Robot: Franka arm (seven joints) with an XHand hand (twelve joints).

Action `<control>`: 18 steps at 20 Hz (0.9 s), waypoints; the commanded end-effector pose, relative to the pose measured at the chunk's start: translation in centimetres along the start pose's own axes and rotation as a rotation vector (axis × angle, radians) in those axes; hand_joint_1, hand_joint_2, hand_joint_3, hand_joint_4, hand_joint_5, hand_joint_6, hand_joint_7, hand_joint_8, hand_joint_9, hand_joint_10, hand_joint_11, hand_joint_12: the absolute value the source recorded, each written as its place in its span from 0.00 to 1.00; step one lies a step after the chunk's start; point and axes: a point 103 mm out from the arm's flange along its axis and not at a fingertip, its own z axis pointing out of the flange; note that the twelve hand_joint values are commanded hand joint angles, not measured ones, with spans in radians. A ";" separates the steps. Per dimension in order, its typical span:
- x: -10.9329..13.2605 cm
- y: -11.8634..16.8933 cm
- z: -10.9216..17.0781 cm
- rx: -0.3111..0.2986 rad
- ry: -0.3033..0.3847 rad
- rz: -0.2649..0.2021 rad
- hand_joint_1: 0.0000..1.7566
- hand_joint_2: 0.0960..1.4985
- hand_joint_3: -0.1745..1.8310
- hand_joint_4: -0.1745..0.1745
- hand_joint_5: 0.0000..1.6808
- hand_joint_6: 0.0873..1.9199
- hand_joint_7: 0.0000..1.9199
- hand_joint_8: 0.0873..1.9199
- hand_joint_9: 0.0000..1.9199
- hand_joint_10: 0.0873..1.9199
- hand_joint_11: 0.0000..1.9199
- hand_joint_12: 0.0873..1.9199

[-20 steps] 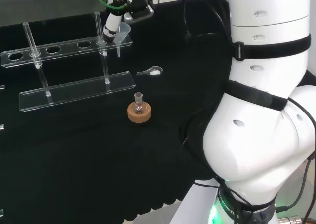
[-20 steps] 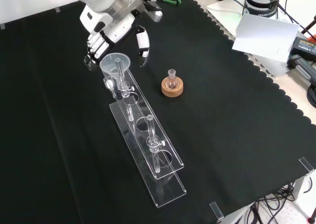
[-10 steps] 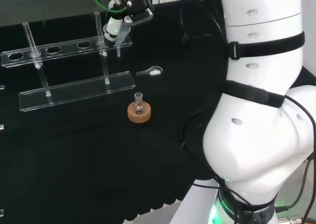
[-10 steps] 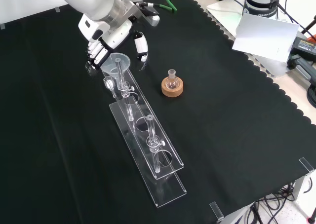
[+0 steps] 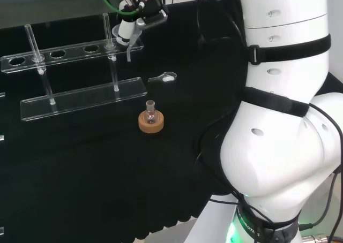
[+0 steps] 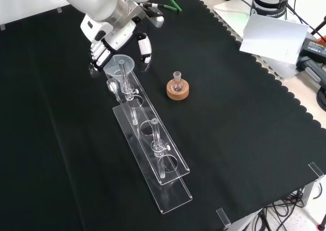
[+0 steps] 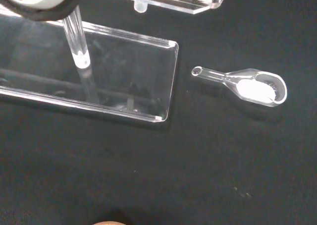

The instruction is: Pick up the funnel from the transparent funnel stand.

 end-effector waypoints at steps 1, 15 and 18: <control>0.1 0.1 0.0 -0.019 -0.012 0.001 0.43 0.33 0.39 0.42 0.11 0.00 0.03 0.34 0.18 0.39 0.17 0.76; 1.1 -1.4 -1.6 -0.247 -0.091 0.056 0.44 0.41 0.40 0.32 0.34 0.01 0.27 0.35 0.44 0.26 0.28 0.68; 1.1 -2.4 -3.0 -0.232 -0.117 0.065 0.43 0.44 0.39 0.31 0.37 0.03 0.30 0.35 0.48 0.24 0.31 0.66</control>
